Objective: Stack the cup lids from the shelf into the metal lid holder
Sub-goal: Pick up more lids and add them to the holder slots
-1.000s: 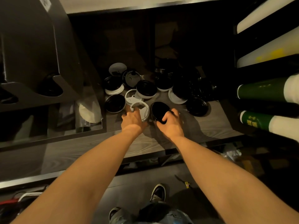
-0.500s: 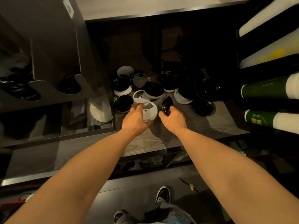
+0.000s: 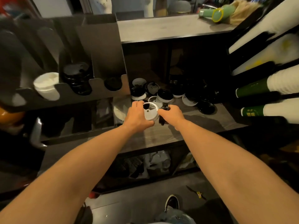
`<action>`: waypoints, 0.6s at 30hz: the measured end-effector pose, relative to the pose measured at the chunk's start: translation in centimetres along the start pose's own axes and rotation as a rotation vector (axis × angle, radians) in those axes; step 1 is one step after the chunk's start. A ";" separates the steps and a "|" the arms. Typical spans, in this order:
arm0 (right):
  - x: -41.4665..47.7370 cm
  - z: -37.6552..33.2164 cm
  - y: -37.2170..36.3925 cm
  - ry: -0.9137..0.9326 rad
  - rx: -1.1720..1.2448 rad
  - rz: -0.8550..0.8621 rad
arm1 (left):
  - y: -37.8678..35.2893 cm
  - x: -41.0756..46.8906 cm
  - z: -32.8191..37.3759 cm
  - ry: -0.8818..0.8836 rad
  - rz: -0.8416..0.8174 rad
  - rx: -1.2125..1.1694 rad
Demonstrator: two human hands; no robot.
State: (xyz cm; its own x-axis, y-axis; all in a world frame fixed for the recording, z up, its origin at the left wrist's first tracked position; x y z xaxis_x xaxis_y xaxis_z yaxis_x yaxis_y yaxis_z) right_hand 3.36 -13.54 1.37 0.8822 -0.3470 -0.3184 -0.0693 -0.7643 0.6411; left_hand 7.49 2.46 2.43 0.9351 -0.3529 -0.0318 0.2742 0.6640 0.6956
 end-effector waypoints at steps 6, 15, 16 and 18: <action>-2.5 -2.3 -4.1 -0.006 0.096 -0.063 | 6.4 -4.7 -1.9 -0.044 0.027 0.068; -8.6 -14.6 -8.8 0.268 -0.201 -0.137 | 18.1 -10.6 -5.3 -0.102 0.216 0.131; -9.2 -16.2 -9.4 0.316 -0.262 -0.149 | 19.7 -11.1 -5.7 -0.104 0.245 0.138; -9.9 -19.0 -10.3 0.394 -0.379 -0.145 | 22.3 -11.7 -6.5 -0.099 0.296 0.152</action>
State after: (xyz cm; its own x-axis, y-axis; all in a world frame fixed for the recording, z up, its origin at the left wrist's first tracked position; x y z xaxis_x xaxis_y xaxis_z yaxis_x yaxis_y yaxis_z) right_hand 4.19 8.15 11.19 0.9825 0.0321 -0.1836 0.1737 -0.5154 0.8392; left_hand 4.09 25.72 13.61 0.9409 -0.2266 0.2516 -0.0489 0.6442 0.7633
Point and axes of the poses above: each hand's wrist, its own x-axis towards the middle knuckle, its own y-axis out of the back of the hand, z = x × y, the point moved 6 cm from there along x, towards the middle knuckle, and after that the axes turned 15 degrees about -x, right-handed, at the moved point
